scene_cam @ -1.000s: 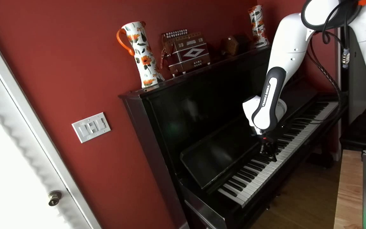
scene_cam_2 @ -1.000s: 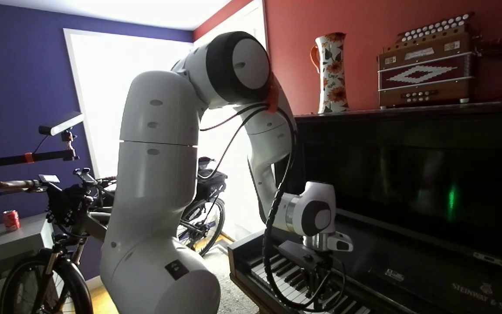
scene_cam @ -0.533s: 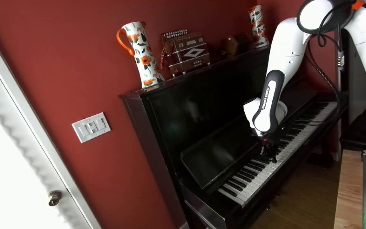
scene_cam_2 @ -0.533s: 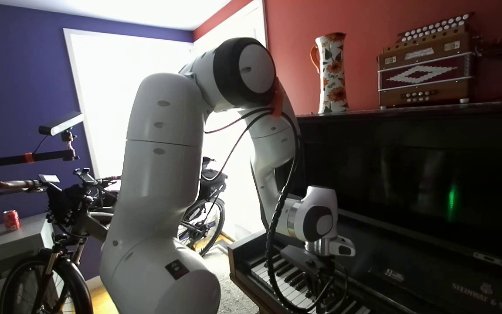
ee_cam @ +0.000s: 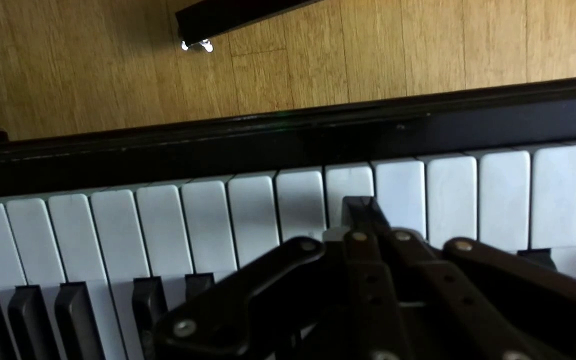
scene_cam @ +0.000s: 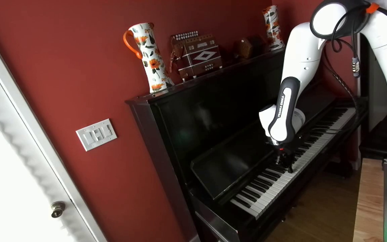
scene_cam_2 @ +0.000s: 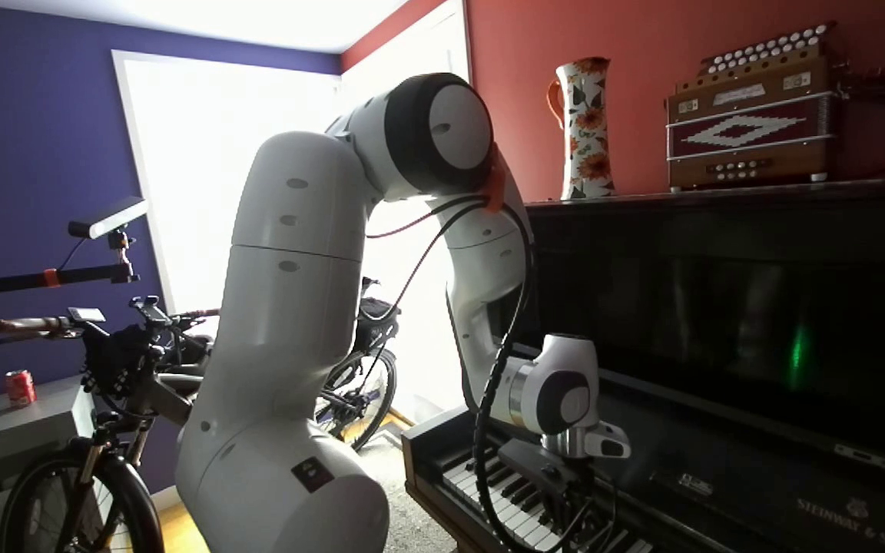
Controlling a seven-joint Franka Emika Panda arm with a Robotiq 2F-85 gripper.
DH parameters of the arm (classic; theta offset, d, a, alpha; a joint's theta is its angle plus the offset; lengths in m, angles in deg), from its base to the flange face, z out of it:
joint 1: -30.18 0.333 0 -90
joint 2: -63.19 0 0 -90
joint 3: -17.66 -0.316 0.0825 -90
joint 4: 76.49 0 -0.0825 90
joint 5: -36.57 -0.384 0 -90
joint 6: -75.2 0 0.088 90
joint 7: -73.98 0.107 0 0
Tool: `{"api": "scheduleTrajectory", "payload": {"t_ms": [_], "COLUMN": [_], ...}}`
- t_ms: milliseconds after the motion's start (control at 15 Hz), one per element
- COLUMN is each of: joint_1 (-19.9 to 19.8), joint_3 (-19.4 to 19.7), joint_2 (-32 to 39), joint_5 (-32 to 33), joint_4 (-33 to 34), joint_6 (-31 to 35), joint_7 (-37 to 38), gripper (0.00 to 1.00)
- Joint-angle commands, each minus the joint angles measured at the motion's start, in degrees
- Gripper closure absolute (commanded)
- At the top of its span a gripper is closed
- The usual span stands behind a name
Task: Press the second g key from the left on the piano
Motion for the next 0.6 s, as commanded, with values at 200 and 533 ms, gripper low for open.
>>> {"api": "scheduleTrajectory", "payload": {"t_ms": [200,533], "joint_1": [0.8,0.8], "joint_3": [1.0,1.0], "joint_2": [2.0,2.9], "joint_5": [0.2,0.0], "joint_4": [0.4,0.7], "joint_6": [2.0,2.4], "joint_7": [-1.4,-2.0], "gripper": [1.00,1.00]}}
